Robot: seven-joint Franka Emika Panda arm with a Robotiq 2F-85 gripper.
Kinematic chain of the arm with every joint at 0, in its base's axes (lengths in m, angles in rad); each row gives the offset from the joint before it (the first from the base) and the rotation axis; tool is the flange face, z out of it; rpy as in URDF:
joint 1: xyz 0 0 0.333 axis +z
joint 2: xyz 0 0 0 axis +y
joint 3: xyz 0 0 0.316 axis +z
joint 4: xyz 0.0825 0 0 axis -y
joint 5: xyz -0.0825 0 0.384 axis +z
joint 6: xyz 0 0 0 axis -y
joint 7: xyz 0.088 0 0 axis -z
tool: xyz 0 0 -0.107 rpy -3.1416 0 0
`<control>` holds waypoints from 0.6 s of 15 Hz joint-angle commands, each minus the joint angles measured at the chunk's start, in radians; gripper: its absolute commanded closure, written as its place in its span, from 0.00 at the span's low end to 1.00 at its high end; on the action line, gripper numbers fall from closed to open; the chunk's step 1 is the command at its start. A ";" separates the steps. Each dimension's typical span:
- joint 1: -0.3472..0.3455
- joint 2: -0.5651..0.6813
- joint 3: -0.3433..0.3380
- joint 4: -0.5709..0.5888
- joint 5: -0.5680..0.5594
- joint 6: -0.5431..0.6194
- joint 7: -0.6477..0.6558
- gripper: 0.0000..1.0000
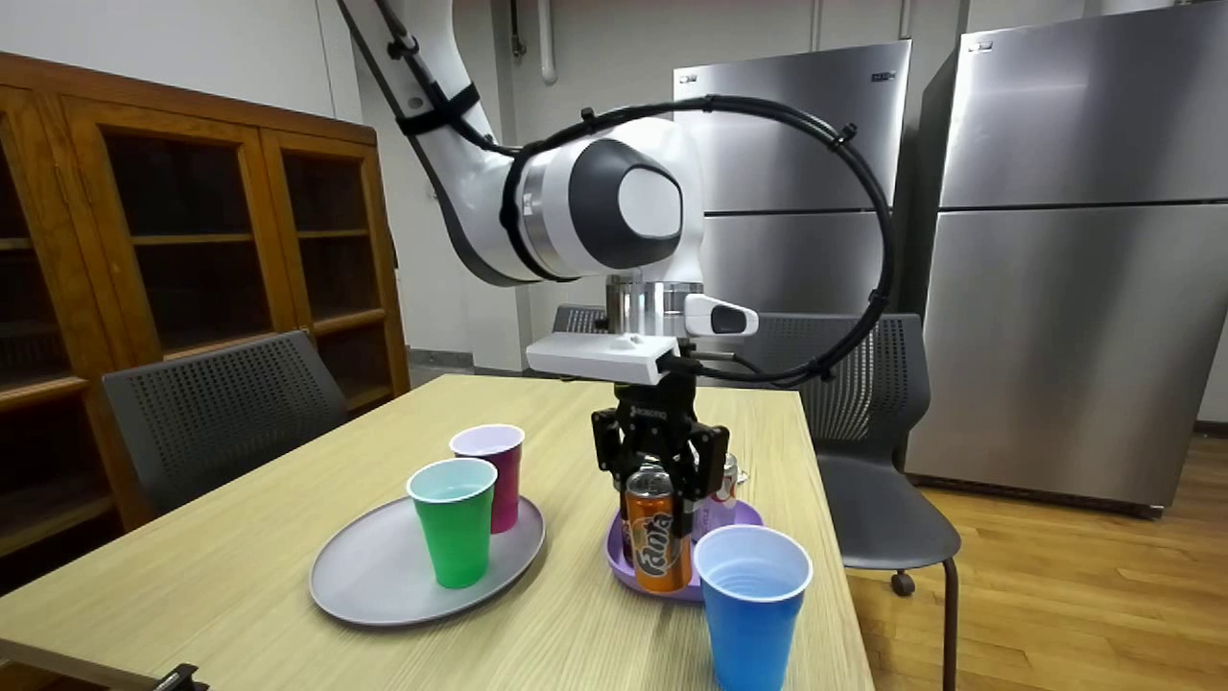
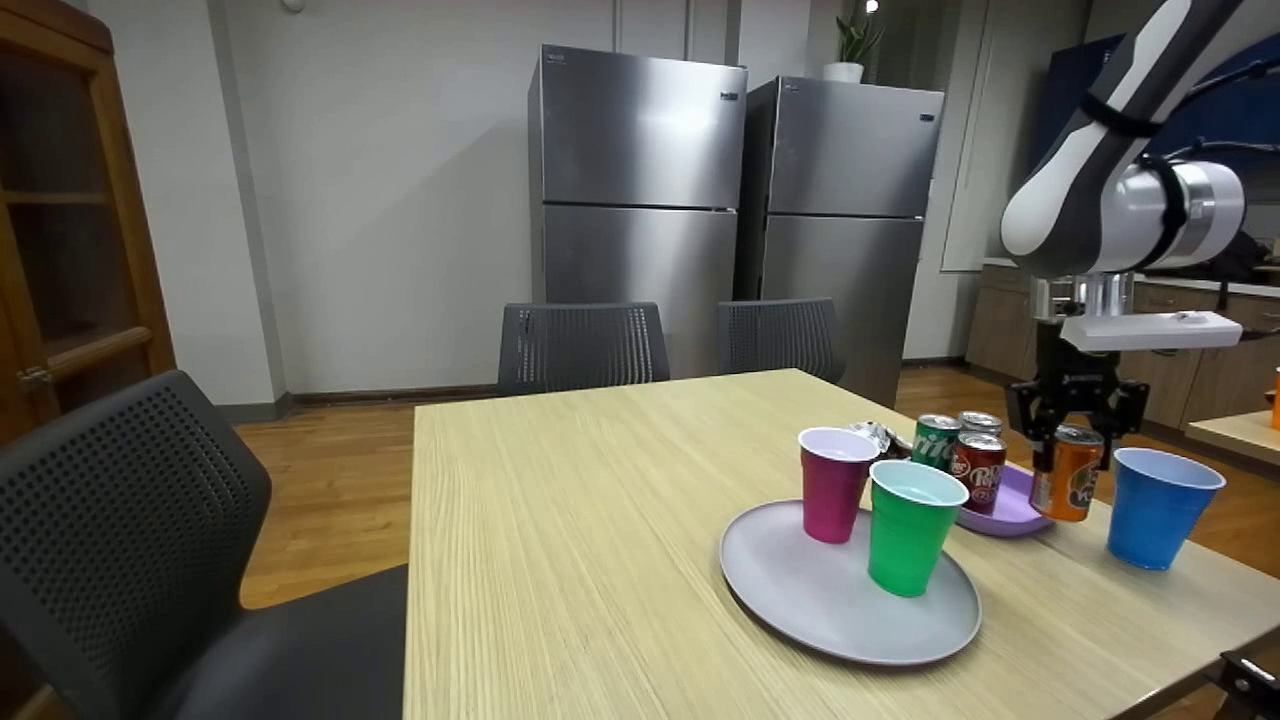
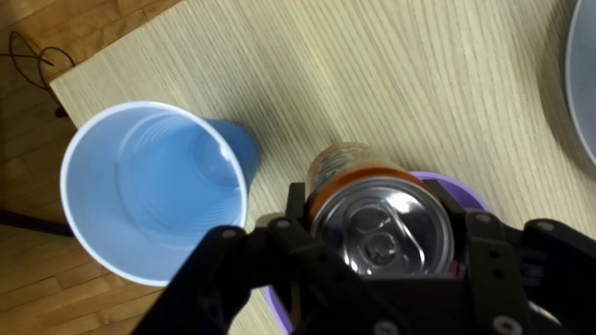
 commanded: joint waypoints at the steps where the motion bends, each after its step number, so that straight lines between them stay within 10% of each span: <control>1: -0.021 0.033 0.003 0.073 0.017 -0.063 0.000 0.62; 9: -0.046 0.083 0.001 0.151 0.040 -0.102 0.006 0.62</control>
